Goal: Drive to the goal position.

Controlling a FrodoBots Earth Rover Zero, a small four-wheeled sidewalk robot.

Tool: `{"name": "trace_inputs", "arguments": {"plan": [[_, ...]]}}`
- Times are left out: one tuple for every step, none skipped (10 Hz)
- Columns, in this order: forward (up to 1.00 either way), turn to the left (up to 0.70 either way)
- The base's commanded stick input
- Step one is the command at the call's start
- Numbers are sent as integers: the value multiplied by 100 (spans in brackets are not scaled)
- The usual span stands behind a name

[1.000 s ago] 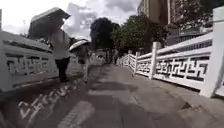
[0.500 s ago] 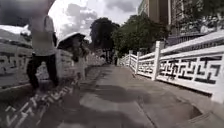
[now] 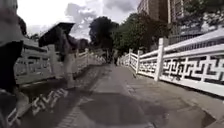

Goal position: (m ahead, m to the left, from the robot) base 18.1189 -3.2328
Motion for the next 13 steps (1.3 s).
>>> {"name": "trace_inputs", "arguments": {"plan": [[45, 0], [45, 0], [45, 0], [45, 0], [45, 0], [45, 0], [45, 0], [45, 0], [45, 0], [45, 0], [45, 0], [45, 0], [45, 0]]}}
